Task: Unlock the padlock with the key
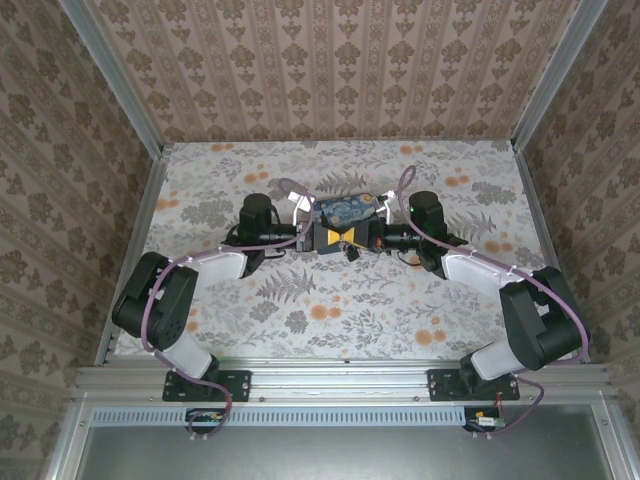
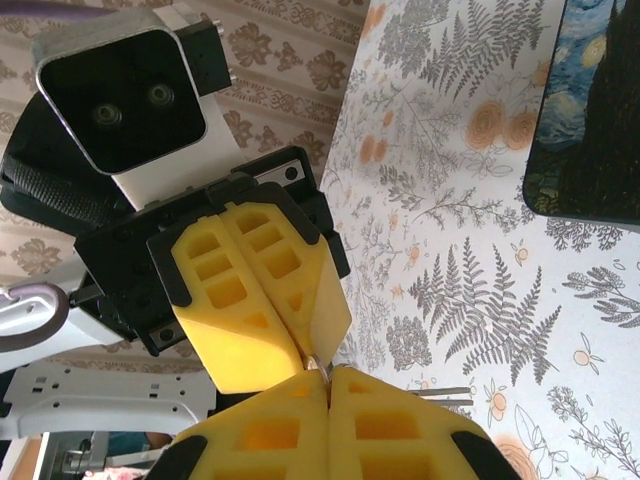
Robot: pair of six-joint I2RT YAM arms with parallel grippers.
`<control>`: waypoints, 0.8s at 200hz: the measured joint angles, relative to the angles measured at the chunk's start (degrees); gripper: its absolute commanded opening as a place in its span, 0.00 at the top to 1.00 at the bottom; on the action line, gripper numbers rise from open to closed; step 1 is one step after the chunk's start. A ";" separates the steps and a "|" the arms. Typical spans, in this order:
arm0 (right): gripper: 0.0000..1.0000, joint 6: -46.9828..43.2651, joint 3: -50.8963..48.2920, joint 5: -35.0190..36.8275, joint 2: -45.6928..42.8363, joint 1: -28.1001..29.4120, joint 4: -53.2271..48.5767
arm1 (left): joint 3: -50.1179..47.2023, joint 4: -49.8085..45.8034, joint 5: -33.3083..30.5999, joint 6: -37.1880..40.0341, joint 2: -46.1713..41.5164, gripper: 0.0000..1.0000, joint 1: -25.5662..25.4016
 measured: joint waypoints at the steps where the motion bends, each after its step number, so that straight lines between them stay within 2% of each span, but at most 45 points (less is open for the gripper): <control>1: 0.82 -0.15 0.00 -0.07 0.00 0.02 -0.04 | 0.00 -0.02 0.07 0.00 0.00 1.00 -0.02; 23: 0.61 -6.69 0.72 -1.86 -0.59 -1.09 -7.98 | 0.44 -2.60 1.88 1.95 -0.02 1.00 -0.57; 46: 0.54 -14.19 1.95 -2.64 -2.16 -4.37 -16.11 | 2.69 -11.04 2.82 7.50 -0.50 1.00 -2.25; 80: 0.52 -22.01 6.34 -5.99 -3.76 -5.51 -20.90 | 5.60 -20.68 3.43 14.43 -2.34 1.00 -4.22; 121: 0.55 -29.49 8.20 -12.24 -3.32 -2.60 -22.40 | 6.27 -24.41 4.15 16.90 -2.84 1.00 -4.26; 160: 0.56 -33.33 7.41 -14.23 -2.95 -1.77 -24.24 | 6.27 -26.47 4.63 17.86 -3.48 1.00 -4.26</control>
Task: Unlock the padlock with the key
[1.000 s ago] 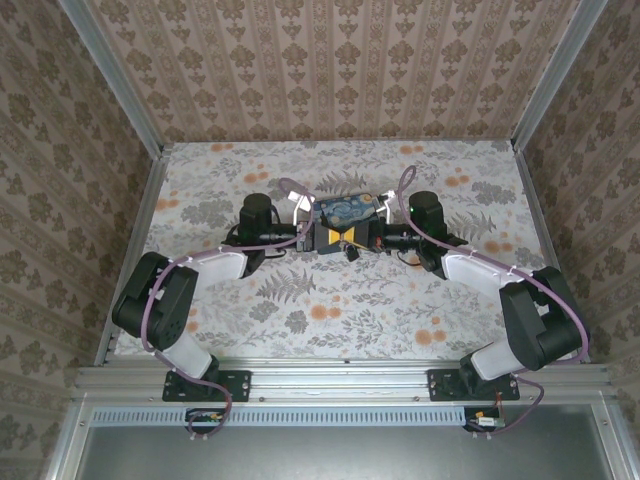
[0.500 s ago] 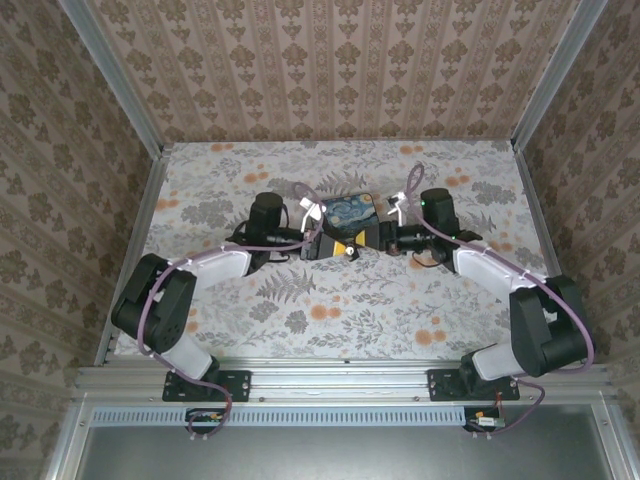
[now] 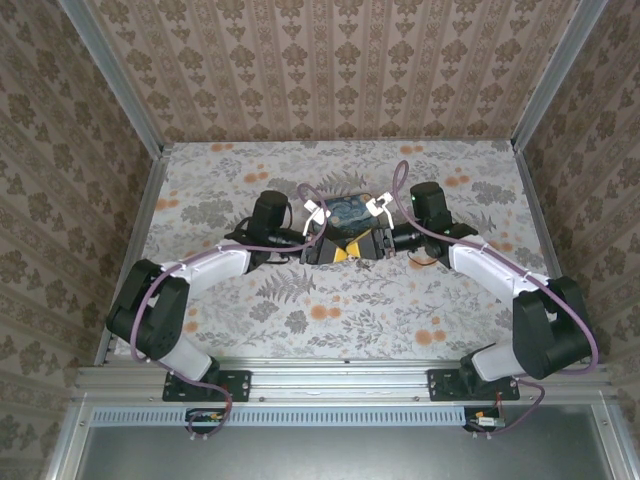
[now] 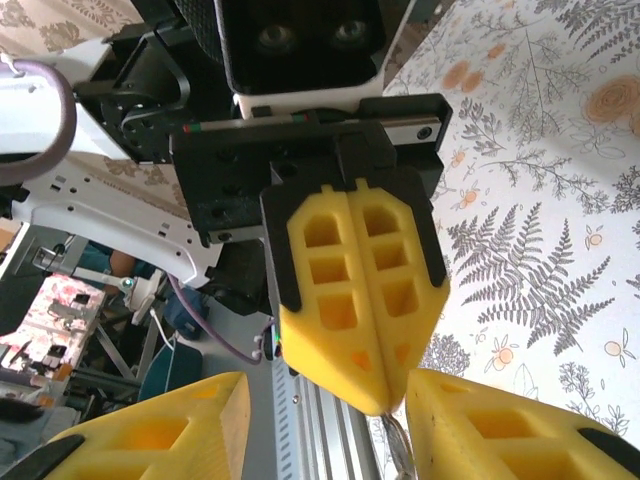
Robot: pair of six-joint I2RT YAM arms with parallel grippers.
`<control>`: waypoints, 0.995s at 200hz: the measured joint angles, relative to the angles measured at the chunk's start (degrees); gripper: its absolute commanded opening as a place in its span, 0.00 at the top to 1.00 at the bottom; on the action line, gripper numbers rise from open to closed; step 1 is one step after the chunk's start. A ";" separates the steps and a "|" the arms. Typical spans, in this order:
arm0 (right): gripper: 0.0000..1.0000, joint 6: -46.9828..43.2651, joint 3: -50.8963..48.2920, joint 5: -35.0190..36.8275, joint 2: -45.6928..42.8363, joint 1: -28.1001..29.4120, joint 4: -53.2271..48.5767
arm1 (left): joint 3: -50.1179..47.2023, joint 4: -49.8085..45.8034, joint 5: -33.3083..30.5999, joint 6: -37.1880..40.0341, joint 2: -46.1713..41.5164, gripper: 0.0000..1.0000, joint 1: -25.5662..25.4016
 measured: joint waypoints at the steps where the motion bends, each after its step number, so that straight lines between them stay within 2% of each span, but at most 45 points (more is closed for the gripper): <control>1: 0.56 -0.07 -0.02 -0.02 0.02 0.00 -0.02 | 0.00 -0.02 0.00 0.00 0.00 1.00 0.00; 131: 0.68 -4.22 -0.26 -1.11 0.09 0.00 -4.15 | 0.07 2.12 1.05 -0.92 -1.49 1.00 0.15; 199: 0.81 -3.82 -0.66 -1.11 0.09 0.00 -3.91 | 0.07 3.10 1.44 -0.98 -1.90 1.00 0.20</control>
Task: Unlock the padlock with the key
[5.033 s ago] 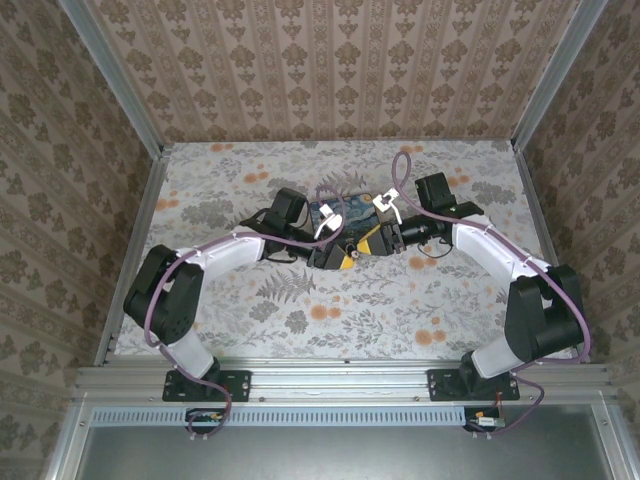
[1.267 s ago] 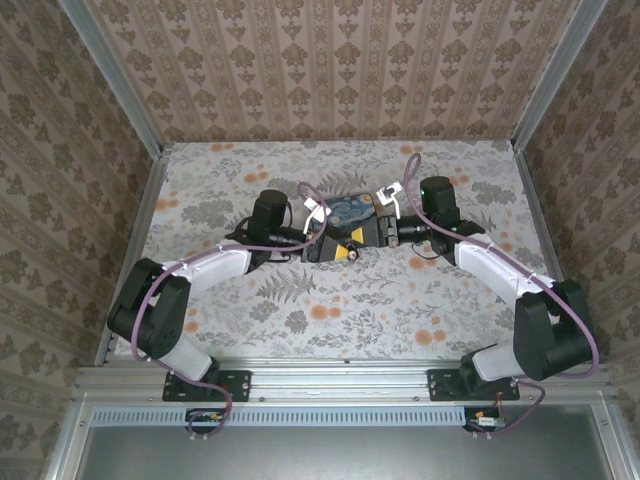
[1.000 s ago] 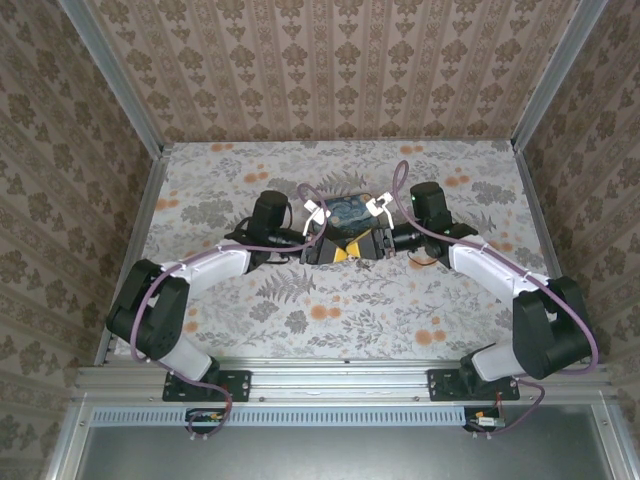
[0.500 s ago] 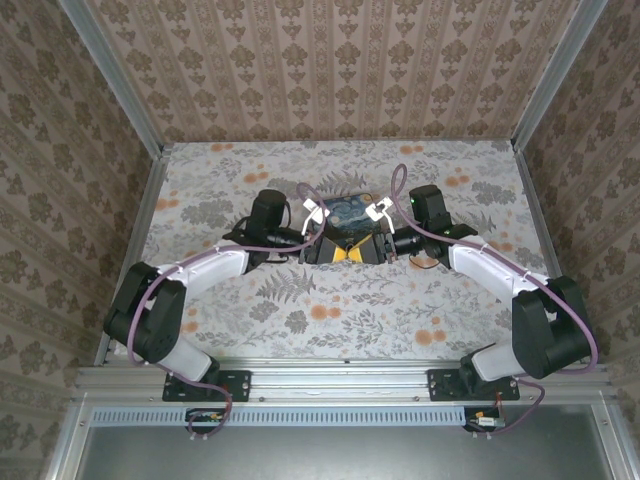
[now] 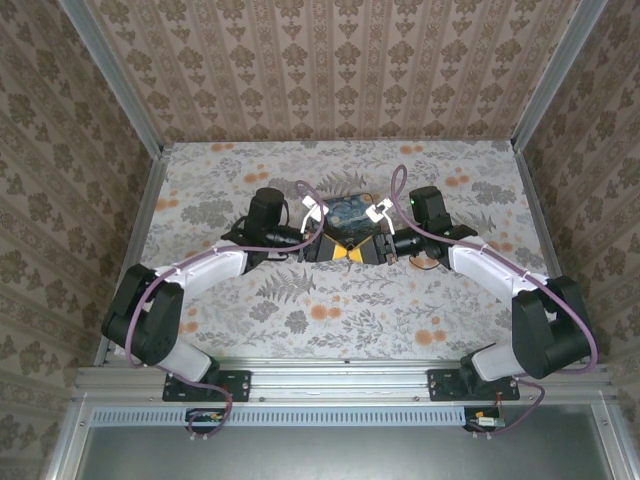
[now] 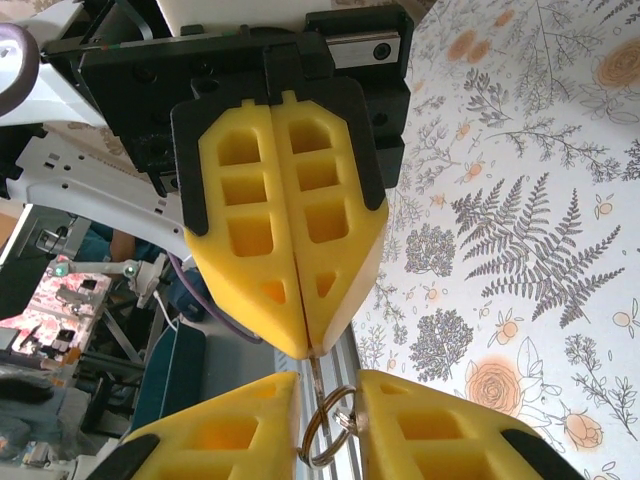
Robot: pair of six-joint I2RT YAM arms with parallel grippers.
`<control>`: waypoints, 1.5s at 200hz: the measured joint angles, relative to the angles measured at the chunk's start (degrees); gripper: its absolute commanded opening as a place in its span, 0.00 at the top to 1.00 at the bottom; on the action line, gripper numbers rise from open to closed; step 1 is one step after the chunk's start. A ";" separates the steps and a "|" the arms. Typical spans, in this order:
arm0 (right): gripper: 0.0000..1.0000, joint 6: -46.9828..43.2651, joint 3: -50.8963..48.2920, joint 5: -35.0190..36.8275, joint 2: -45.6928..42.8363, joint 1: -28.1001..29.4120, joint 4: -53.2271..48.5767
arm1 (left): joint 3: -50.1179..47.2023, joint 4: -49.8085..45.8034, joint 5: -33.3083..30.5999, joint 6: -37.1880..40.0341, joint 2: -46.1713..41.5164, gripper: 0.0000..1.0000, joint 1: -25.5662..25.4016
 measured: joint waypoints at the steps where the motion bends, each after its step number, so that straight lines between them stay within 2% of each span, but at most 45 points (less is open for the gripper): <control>1: 0.81 0.00 0.00 0.00 0.00 0.00 -0.02 | 0.00 0.02 -0.02 0.00 0.00 1.00 0.00; 76: 1.00 0.04 -0.55 -0.59 -0.02 -0.02 0.94 | 0.00 0.15 0.00 -1.22 -0.07 1.00 0.35; 128: 1.00 2.58 -2.95 -1.01 -0.59 0.61 5.38 | 0.00 0.17 0.15 -1.33 -0.07 1.00 0.37; 145: 1.00 3.80 -3.80 0.42 -1.64 1.07 6.10 | 0.00 0.22 0.07 -1.40 -0.07 0.66 0.68; 157: 1.00 4.17 -4.24 1.33 -2.45 1.40 6.08 | 0.00 0.35 -1.70 -1.46 -0.07 0.54 0.94; 167: 1.00 4.22 -4.63 2.34 -3.04 1.40 6.05 | 0.00 0.13 -3.34 -1.55 -0.07 0.49 1.60; 189: 1.00 5.77 -6.32 5.92 -3.48 0.24 6.12 | 0.00 -1.62 -10.49 -2.43 -0.50 0.44 4.09; 220: 1.00 11.72 -10.80 13.60 -3.50 -3.23 8.44 | -0.46 -6.45 -25.49 -4.13 -3.52 0.42 4.48; 236: 1.00 15.13 -12.85 18.05 -3.76 -4.92 9.51 | -1.73 -8.70 -36.30 -6.58 -5.35 0.41 1.36; 243: 1.00 16.70 -13.86 20.20 -4.35 -5.68 9.84 | -2.56 -9.60 -40.85 -7.85 -5.97 0.36 -0.61; 261: 1.00 20.39 -16.33 25.81 -7.58 -8.22 10.12 | -3.98 -13.79 -53.88 -11.96 -6.56 0.31 -7.34; 286: 1.00 22.91 -17.35 32.98 -14.14 -10.36 9.27 | -3.91 -17.22 -65.66 -16.35 -5.40 0.27 -15.13; 300: 1.00 23.61 -17.35 35.85 -17.27 -10.45 8.72 | -1.46 -19.67 -72.08 -19.39 -1.86 0.27 -18.60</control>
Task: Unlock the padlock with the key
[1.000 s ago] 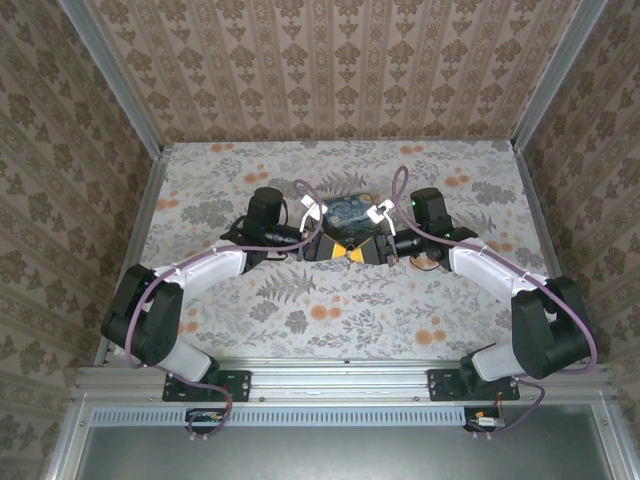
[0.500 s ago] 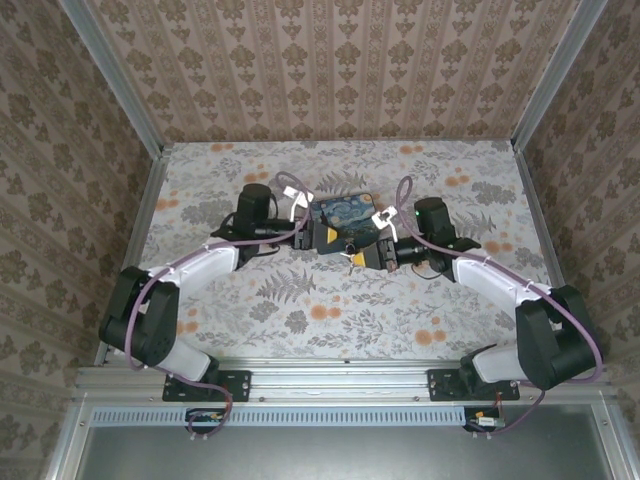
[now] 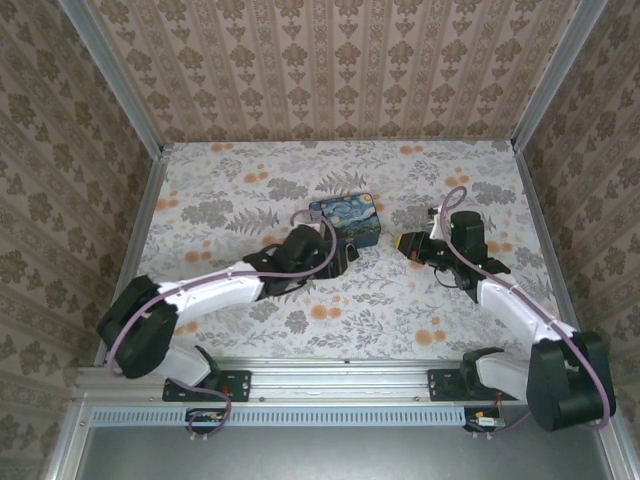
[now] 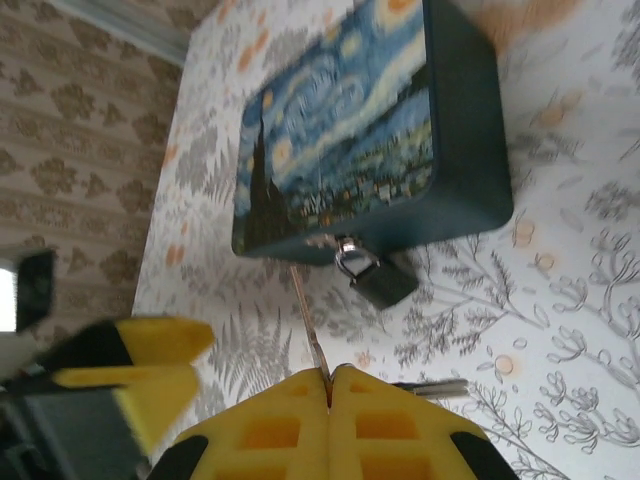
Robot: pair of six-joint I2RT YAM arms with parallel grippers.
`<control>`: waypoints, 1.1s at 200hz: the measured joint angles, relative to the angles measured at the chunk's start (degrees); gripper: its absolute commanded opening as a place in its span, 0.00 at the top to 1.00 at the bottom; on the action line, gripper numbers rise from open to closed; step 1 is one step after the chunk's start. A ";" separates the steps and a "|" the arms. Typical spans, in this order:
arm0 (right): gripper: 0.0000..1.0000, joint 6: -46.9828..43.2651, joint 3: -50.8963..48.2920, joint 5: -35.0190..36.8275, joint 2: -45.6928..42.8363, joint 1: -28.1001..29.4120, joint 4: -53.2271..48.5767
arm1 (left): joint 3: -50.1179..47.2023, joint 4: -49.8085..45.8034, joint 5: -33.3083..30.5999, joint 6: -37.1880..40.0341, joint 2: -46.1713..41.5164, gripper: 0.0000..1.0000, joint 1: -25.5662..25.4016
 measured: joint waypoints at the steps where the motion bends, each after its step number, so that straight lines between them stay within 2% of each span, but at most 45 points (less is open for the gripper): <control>1: 1.00 0.04 0.00 0.33 -0.28 0.00 -0.09 | 0.20 -0.09 -0.28 -0.17 0.28 0.27 -0.15; 29: 1.00 0.15 0.02 5.57 -2.32 -0.35 -2.84 | 6.12 -1.14 -8.37 -6.25 9.64 0.27 -3.93; 73: 1.00 -0.04 0.00 10.78 -2.78 -3.37 -7.17 | 14.84 -2.97 -14.64 -13.03 21.73 0.27 -6.10; 101: 1.00 -0.37 0.02 10.84 -2.73 -4.72 -7.32 | 20.98 -6.84 -18.84 -16.13 26.18 0.29 -7.93; 137: 1.00 -1.20 0.00 10.49 -0.61 -5.86 -7.17 | 28.70 -11.41 -22.58 -19.74 31.65 0.38 -8.52; 209: 1.00 -1.64 0.00 6.67 2.89 -8.35 -5.25 | 35.54 -19.37 -25.18 -22.43 37.53 0.52 -8.26; 220: 1.00 -1.60 0.00 6.03 3.34 -8.35 -4.50 | 36.22 -20.35 -25.46 -22.58 37.88 0.56 -8.11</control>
